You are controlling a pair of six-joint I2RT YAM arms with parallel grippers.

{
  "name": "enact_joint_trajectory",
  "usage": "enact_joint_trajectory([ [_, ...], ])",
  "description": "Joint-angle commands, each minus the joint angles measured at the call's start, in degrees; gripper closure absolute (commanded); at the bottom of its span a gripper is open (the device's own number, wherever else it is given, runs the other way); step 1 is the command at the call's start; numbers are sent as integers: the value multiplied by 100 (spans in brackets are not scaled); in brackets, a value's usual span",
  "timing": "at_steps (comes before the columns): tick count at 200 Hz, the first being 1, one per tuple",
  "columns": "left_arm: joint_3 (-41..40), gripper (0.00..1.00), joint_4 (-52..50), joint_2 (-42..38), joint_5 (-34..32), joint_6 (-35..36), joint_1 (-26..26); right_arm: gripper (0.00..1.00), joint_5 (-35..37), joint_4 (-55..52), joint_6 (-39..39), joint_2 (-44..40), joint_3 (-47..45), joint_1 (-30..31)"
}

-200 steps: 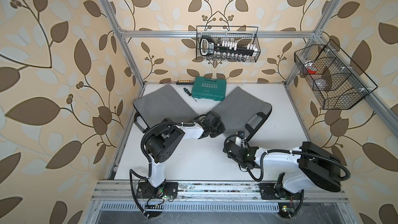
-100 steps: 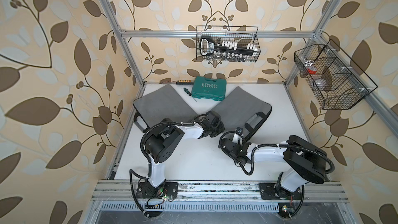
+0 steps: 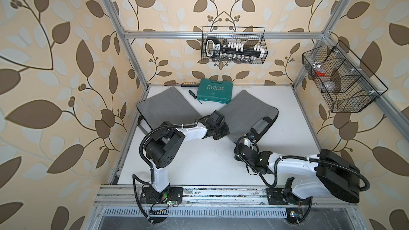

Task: Put the mouse into the laptop bag
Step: Zip the zipper on the zippered laptop bag.

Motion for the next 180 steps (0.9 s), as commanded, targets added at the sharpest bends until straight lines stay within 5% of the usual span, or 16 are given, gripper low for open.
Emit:
enact_joint_trajectory([
  [1, 249, 100, -364, -299, -533, 545, 448, 100, -435, -369, -366, -285, -346, 7],
  [47, 447, 100, -271, -90, -311, 771, 640, 100, -1027, 298, -847, -805, -680, 130],
  [96, -80, 100, 293, -242, -198, 487, 634, 100, -546, -130, -698, -639, -470, 123],
  [159, 664, 100, -140, 160, -116, 938, 858, 100, -325, -361, -550, -245, -429, -61],
  [168, 579, 86, -25, 94, -13, 897, 855, 100, -337, -212, -696, -112, -363, -71],
  [180, 349, 56, 107, -58, 96, 850, 838, 100, -495, 172, -1044, 17, -273, -128],
])
